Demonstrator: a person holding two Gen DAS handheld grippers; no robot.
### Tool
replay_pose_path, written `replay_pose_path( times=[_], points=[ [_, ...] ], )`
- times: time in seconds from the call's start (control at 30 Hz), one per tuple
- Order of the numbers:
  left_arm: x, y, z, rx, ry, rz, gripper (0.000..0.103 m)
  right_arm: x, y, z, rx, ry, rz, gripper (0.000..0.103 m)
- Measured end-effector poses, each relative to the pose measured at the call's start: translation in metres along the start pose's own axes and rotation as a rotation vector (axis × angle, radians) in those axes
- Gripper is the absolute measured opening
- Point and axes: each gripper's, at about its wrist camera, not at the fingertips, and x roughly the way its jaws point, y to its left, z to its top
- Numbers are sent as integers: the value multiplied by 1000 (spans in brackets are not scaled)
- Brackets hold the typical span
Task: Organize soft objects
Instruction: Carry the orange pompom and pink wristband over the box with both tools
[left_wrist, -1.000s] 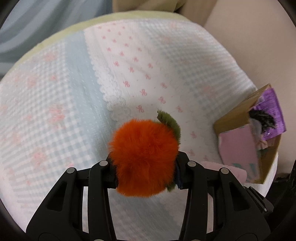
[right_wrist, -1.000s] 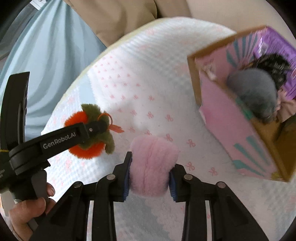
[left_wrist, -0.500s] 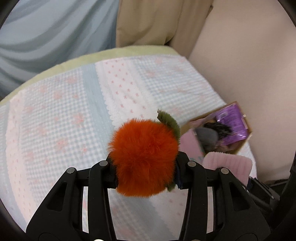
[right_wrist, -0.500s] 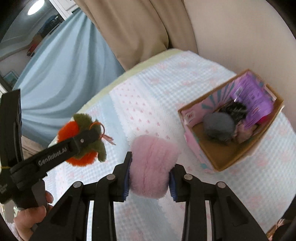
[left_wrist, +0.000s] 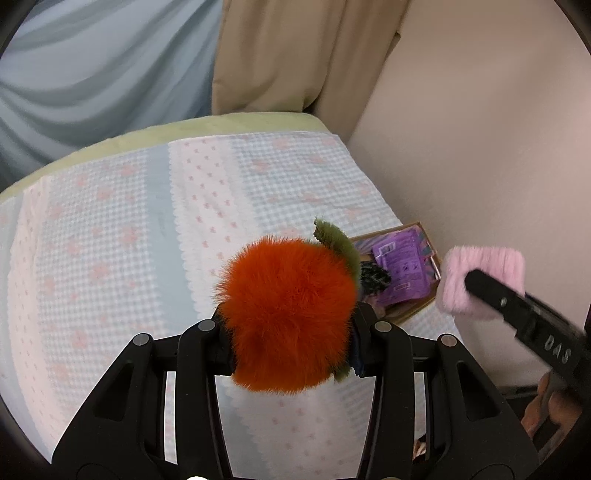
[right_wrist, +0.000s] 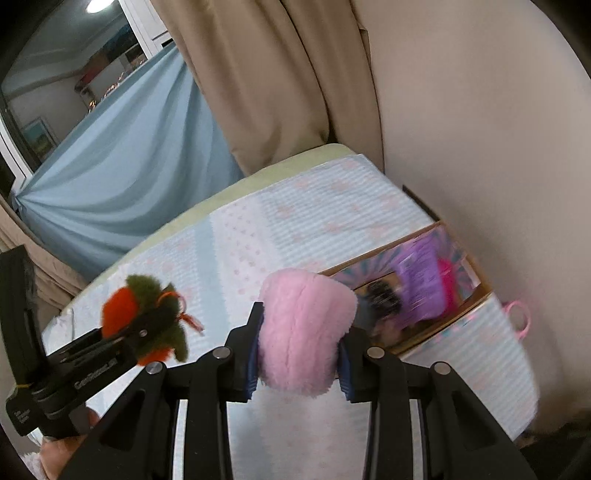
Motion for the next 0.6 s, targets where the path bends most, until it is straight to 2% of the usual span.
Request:
replay_pose_path(
  times=[0.1,0.3,0.6],
  points=[
    [16,-27,0,-25,9,13,39,6,-33,18,-26,24,2,31],
    [71,-67,-4,-77,66,44,39,39,-89,51,-79,81,10,31],
    [160,-90,-24,-117,186,84,39,121,-135,73,-188,200,23,31]
  ],
)
